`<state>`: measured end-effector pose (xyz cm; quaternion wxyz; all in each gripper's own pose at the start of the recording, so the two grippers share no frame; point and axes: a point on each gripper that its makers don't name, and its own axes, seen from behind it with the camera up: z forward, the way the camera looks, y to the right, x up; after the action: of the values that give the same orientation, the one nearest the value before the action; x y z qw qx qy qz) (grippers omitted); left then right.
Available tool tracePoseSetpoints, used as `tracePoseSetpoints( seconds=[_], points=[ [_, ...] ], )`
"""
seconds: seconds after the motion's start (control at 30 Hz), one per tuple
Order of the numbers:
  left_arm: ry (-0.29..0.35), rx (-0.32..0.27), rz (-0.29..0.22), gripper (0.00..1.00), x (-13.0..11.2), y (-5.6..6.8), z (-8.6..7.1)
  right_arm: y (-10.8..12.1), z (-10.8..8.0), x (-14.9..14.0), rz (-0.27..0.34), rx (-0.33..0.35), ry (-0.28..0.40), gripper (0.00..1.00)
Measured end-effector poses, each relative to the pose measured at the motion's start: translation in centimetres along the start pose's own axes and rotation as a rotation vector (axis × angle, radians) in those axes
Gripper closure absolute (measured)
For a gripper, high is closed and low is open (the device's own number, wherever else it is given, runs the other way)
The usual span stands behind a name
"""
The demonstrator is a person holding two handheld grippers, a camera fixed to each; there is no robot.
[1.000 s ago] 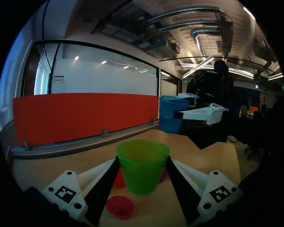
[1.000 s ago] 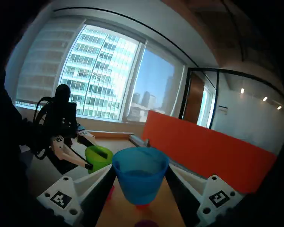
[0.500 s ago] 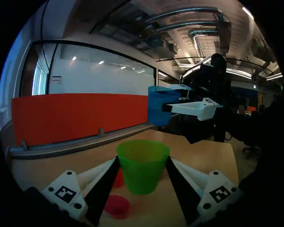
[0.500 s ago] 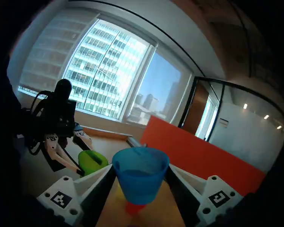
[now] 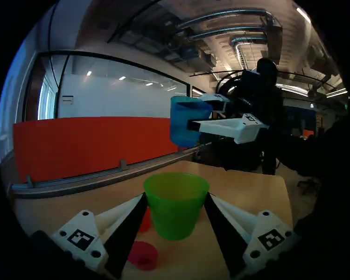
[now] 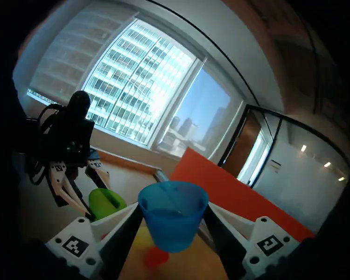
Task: Pour water
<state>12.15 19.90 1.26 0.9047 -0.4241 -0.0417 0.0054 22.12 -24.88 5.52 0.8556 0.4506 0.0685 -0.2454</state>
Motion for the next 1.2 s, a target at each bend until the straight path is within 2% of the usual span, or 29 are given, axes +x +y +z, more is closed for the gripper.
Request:
tracePoseSetpoints(
  seconds=[0.57, 1.2],
  points=[
    [0.000, -0.004, -0.002, 0.15, -0.1, 0.0, -0.1, 0.4, 2.1, 1.5, -0.149, 0.017, -0.008, 0.11],
    [0.000, -0.011, 0.002, 0.15, -0.1, 0.4, 0.3, 1.7, 3.4, 2.1, -0.359, -0.012, -0.016, 0.11]
  ],
)
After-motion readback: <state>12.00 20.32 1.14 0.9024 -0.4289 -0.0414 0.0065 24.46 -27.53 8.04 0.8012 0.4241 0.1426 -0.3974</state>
